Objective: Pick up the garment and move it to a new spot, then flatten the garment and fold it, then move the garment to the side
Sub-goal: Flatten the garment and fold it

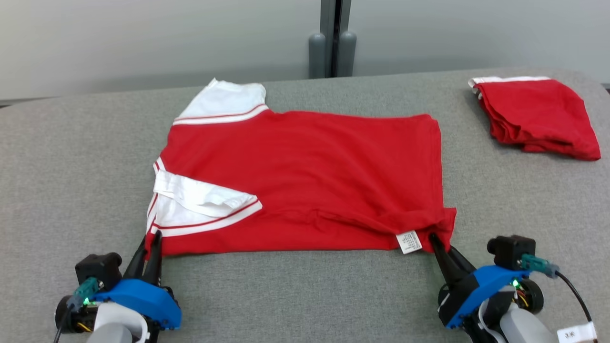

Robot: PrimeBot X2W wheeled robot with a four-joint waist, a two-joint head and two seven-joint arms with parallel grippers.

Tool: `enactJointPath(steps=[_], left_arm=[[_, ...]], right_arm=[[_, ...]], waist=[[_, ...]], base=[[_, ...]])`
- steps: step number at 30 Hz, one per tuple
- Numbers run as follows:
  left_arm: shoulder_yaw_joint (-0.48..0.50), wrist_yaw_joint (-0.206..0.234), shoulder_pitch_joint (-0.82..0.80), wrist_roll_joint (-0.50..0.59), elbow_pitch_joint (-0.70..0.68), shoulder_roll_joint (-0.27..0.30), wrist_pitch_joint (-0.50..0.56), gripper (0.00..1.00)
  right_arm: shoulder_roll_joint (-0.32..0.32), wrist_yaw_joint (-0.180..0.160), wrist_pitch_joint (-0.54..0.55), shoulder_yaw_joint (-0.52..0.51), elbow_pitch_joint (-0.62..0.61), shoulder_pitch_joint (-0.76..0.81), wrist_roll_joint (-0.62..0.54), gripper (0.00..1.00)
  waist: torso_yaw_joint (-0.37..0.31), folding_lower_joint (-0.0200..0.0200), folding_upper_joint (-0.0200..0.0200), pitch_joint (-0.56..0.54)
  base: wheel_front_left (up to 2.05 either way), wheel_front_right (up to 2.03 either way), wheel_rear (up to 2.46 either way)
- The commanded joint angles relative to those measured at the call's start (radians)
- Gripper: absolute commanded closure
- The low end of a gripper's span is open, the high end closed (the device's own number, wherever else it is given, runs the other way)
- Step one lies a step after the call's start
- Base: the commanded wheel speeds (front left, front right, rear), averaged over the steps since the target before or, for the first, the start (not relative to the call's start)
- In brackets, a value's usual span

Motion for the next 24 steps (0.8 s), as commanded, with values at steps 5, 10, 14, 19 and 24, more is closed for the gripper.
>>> enactJointPath(steps=[5,10,14,19,24], left_arm=[[0.015,0.038,0.098,-0.008,-0.105,-0.006,-0.010,1.00],[0.025,0.087,0.228,-0.021,-0.235,0.003,0.001,1.00],[0.032,0.124,0.319,-0.031,-0.346,0.017,0.028,1.00],[0.038,0.162,0.397,-0.041,-0.465,0.031,0.065,1.00],[0.033,0.185,0.438,-0.045,-0.522,0.033,0.089,1.00]], right_arm=[[-0.022,0.001,0.004,-0.010,-0.060,0.081,0.019,1.00],[-0.034,0.001,0.033,-0.046,-0.153,0.183,0.027,1.00],[-0.040,0.001,0.080,-0.091,-0.243,0.268,0.026,1.00],[-0.030,0.001,0.153,-0.160,-0.357,0.371,0.002,1.00],[0.003,0.001,0.221,-0.198,-0.425,0.434,-0.018,1.00]], waist=[[0.021,0.0000,0.0000,-0.047],[0.032,0.0000,0.0000,-0.074],[0.045,0.0000,0.0000,-0.078],[0.058,0.0000,0.0000,-0.068],[0.059,0.0000,0.0000,-0.056]], base=[[0.00,0.00,0.00],[0.00,0.00,0.00],[0.00,0.00,0.00],[0.00,0.00,0.00],[0.00,0.00,0.00]])
